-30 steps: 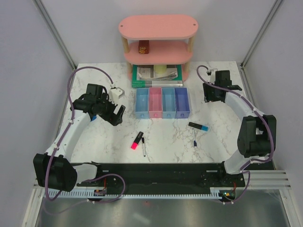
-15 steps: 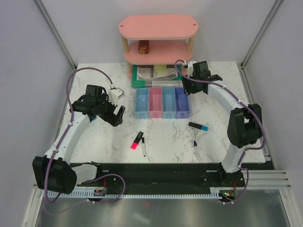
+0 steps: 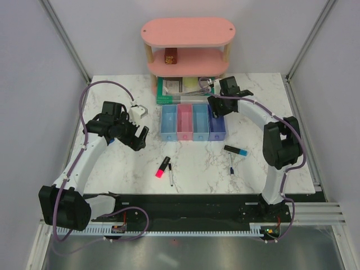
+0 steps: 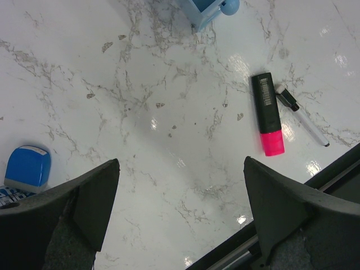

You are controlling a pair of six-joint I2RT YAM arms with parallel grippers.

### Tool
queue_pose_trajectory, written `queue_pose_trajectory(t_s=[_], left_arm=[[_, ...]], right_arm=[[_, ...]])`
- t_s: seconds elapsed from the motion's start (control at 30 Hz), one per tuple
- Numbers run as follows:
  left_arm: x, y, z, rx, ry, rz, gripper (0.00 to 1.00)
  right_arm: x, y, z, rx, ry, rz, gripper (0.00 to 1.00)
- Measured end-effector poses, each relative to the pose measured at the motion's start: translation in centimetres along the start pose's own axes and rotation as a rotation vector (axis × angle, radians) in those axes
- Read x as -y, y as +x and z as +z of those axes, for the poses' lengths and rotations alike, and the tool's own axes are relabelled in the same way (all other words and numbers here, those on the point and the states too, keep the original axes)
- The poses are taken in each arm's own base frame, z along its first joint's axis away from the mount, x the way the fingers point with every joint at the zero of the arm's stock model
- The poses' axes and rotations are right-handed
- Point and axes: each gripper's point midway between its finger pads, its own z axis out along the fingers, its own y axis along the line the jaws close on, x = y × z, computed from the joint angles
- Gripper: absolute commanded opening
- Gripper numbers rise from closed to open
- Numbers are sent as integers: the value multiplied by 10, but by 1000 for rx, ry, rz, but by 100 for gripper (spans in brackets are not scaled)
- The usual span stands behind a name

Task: Sort the stationery into containers
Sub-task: Place the stationery in the storage box.

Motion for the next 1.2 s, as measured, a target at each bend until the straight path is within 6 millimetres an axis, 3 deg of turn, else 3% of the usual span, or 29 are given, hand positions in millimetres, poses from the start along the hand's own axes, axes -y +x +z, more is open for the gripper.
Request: queue_pose_trajectory(t_s=[0.4,0.83,1.2], left_arm=[[0,1,1,-2,2,-1,98],[2,5,4,-8,11,-4,98],[10,7,10,-11,63,-12,100]], right_arm=[[-7,1,5,-13,24,-47,47],[-7,1,5,-17,42,-71,68],[-12,2,5,-23,36,-87,73]])
